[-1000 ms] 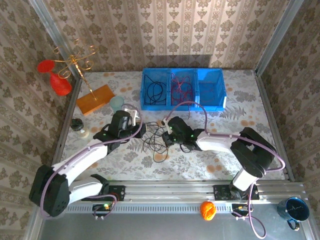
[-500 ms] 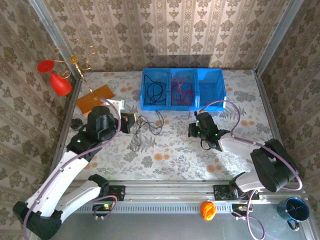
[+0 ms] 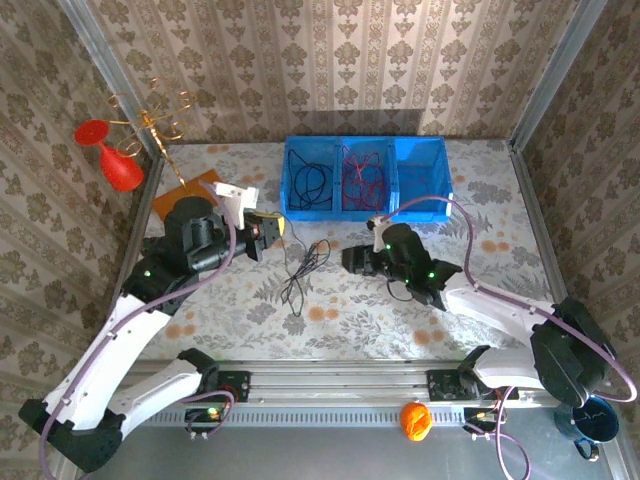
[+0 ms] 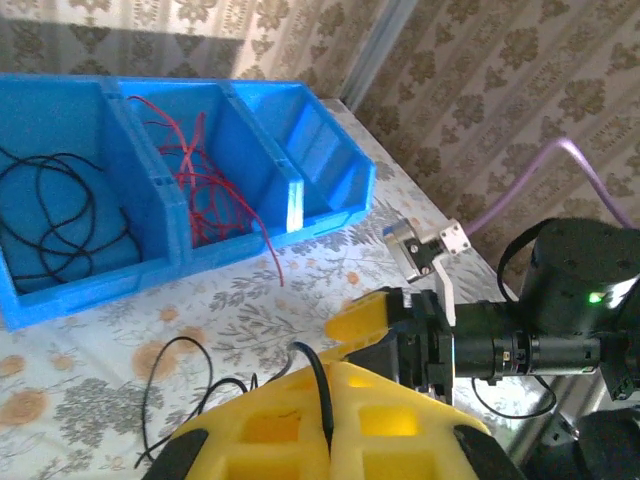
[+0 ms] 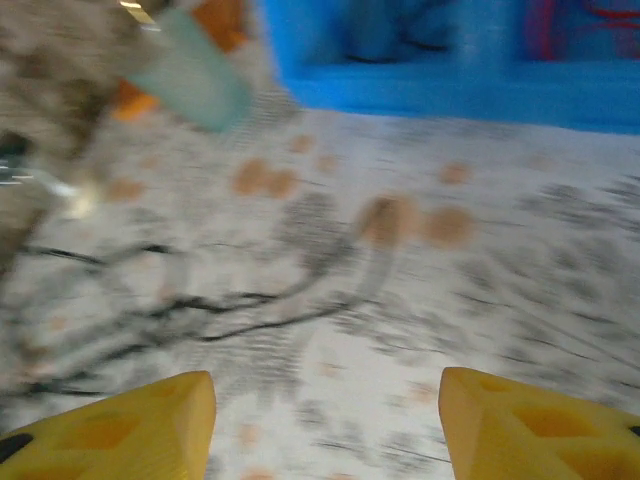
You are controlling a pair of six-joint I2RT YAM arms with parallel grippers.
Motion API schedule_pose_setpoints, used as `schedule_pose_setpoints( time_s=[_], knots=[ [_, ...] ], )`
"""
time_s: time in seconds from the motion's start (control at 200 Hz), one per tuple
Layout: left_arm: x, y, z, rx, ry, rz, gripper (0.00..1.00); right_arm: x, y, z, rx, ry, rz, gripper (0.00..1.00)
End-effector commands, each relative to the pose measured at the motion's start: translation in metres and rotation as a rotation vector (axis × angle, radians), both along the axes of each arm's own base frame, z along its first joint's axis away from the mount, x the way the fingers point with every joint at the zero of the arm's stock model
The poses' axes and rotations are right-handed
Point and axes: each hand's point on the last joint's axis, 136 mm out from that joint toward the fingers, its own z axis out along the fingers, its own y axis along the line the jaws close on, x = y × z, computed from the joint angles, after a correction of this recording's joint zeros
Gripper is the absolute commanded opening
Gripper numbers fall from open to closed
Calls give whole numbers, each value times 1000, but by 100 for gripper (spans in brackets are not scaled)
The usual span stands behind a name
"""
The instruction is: Untangle the cables
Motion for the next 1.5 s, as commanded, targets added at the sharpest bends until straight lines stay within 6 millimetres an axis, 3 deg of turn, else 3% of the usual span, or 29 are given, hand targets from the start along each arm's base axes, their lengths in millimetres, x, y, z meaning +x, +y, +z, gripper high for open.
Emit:
schedule_pose_setpoints(
  time_s=[0.0, 0.145, 0.175, 0.255, 0.355, 0.395, 0.485, 0.5, 0.53, 0.66, 0.865, 1.05, 1.18, 1.25, 1.3, 1.495],
  knots=[
    [-7, -9, 17, -54, -36, -48, 0, -11, 42, 34, 126, -25, 167, 68],
    [-8, -10, 12, -64, -26, -46, 0, -17, 66, 28, 151, 25, 253, 66],
    [-8, -10, 11, -64, -27, -43, 0, -18, 72, 16, 145, 56, 274, 63],
    [-9, -8, 10, -61, -27, -37, 0, -20, 78, 8, 148, 68, 290, 44],
    [-9, -5, 8, -56, -30, -26, 0, -16, 72, 2, 129, 58, 252, 9],
    [-9, -3, 7, -51, -33, -17, 0, -14, 68, 3, 120, 43, 230, 0],
    [-5, 7, 1, -31, -40, 40, 0, -8, 49, -3, 60, 31, 159, 0],
    [-3, 10, -1, -26, -41, 57, 0, -7, 44, 6, 62, 10, 146, 0],
    [-1, 16, -3, -18, -42, 89, 0, -6, 35, 5, 42, 9, 118, 0],
    [8, 40, -8, -18, -39, 195, 0, 4, -22, -1, 32, 31, -35, 0],
    [16, 49, -24, -40, 5, 226, 0, 3, -102, 6, -24, -3, -256, 0],
    [22, 50, -41, -44, 43, 241, 0, -1, -152, 21, -26, -30, -422, 0],
    [24, 54, -49, -33, 59, 260, 0, -6, -174, 28, -25, -45, -501, 0],
    [20, 57, -42, -20, 35, 255, 0, -7, -185, 18, -51, -11, -540, 0],
    [23, 69, -32, -9, 9, 295, 0, -8, -195, 8, -53, 25, -580, 0],
    [15, 86, 32, -22, -112, 312, 0, -11, -213, -38, -54, 149, -668, 0]
  ],
)
